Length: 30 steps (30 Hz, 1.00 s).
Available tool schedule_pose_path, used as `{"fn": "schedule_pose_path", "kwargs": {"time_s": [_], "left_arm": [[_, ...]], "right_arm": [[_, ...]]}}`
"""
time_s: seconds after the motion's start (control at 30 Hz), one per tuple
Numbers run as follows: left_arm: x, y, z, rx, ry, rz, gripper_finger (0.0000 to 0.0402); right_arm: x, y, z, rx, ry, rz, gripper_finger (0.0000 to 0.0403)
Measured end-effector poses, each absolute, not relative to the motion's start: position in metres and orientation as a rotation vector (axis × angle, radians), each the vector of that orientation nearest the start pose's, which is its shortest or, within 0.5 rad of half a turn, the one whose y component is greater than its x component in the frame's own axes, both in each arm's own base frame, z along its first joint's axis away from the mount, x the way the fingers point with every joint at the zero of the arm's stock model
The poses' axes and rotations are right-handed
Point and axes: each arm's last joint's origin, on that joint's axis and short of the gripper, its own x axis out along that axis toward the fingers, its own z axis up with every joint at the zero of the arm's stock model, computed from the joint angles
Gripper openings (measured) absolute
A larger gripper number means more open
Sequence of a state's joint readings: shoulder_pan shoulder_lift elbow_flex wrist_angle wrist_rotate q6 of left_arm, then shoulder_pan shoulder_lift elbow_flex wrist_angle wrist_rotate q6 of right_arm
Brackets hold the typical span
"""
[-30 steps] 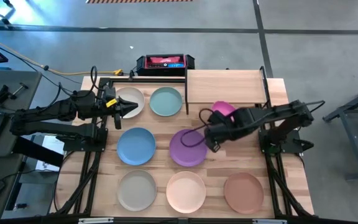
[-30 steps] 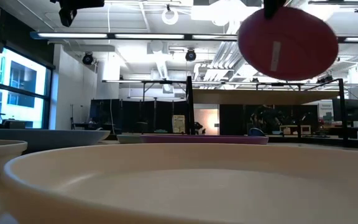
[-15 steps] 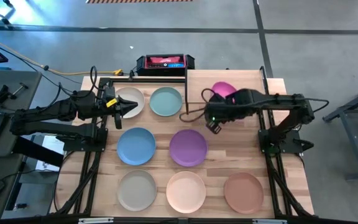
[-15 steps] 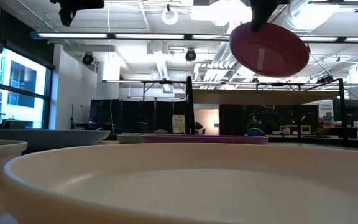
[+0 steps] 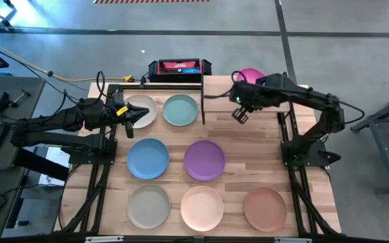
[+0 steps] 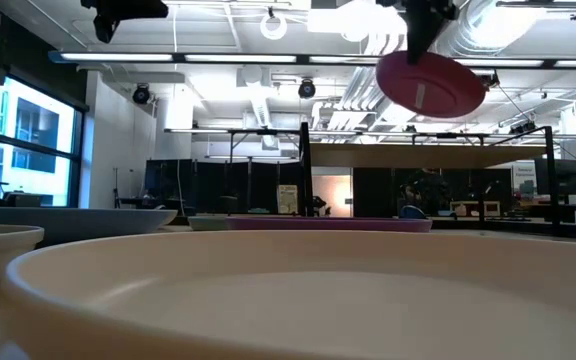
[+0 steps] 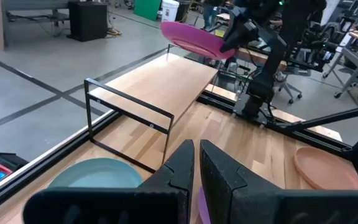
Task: Place and stack plates onto a shelf
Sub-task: Put the pink plate on the shelf
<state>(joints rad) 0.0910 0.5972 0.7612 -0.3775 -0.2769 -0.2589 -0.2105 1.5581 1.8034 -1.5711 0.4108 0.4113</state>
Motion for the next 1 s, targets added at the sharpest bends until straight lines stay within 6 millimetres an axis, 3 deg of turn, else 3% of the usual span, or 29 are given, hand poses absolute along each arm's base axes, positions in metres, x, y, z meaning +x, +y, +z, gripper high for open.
{"fn": "schedule_pose_path", "kwargs": {"time_s": [0.2, 0.33, 0.63, 1.0], "left_arm": [[0.125, 0.021, 0.331, -0.227, 0.158, 0.448, 0.0016], [0.125, 0.022, 0.331, -0.223, 0.155, 0.475, 0.0016], [0.125, 0.022, 0.331, -0.223, 0.153, 0.485, 0.0016], [0.125, 0.022, 0.331, -0.222, 0.151, 0.497, 0.0016]], "right_arm": [[0.248, -0.088, 0.393, 0.199, 1.235, -0.809, 0.0000], [0.244, -0.097, 0.377, 0.219, 1.308, -0.812, 0.0000], [0.228, -0.094, 0.342, 0.243, 1.446, -0.819, 0.0000], [0.231, -0.096, 0.321, 0.205, 1.466, -0.824, 0.0000]]}}
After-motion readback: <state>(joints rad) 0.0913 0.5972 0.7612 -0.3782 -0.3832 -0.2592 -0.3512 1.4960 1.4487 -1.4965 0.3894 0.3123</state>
